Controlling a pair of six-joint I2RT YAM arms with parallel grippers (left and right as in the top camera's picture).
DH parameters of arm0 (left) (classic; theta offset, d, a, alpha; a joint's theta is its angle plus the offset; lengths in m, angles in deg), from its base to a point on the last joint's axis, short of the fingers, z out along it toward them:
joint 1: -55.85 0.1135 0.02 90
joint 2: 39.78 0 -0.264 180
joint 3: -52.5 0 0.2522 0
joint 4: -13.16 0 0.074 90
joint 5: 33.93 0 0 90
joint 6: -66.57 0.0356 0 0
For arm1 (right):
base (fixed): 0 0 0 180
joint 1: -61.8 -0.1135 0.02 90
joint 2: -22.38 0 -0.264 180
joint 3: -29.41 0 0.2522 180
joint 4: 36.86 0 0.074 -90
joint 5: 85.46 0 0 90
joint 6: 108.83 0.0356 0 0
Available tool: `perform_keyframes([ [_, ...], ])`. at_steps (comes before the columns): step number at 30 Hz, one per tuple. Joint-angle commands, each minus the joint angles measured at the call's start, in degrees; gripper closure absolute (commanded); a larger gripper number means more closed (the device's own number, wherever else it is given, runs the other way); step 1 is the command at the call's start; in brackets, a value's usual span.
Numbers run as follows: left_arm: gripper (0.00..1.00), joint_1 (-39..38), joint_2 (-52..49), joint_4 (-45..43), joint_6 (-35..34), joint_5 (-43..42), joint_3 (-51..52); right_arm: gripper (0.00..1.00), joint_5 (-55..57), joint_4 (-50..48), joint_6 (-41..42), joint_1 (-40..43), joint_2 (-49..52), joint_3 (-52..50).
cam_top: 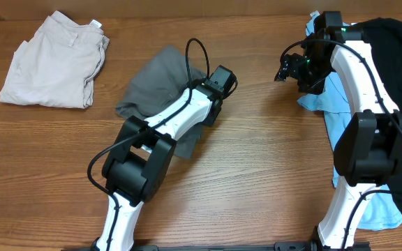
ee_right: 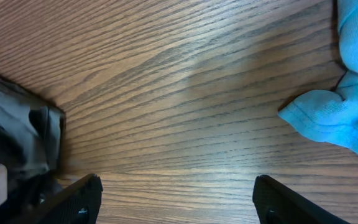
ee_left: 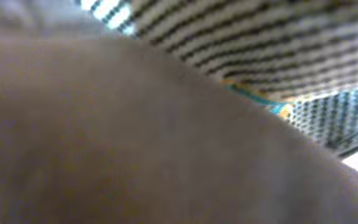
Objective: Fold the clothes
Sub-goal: 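Grasp the folded grey shorts with the left gripper and drag them left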
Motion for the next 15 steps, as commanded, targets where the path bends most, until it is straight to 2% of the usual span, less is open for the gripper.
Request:
perform_keyframes([
  [1, 0.96, 1.27, -6.56, 1.11, 0.26, 1.81, 4.2, 0.18, 0.09, -0.15, 0.28, -0.11, -1.05, 1.22],
  [3, 0.96, 1.44, -6.54, 1.77, 0.72, 2.03, 3.28, 0.18, 0.09, -0.04, 0.28, -0.11, -1.05, 1.22],
  [5, 0.96, 2.75, -5.81, 8.24, 0.98, 3.54, -2.67, 0.18, 0.11, 0.09, 0.26, -0.11, -1.05, 1.22],
  [10, 0.96, 6.36, -2.08, 17.55, 2.95, 5.01, -14.8, 0.18, 0.11, 0.09, 0.26, -0.11, -1.05, 1.22],
  [15, 0.96, 10.88, 2.21, 22.49, 4.15, 4.76, -24.52, 0.18, 0.11, 0.07, 0.24, -0.11, -1.05, 1.22],
])
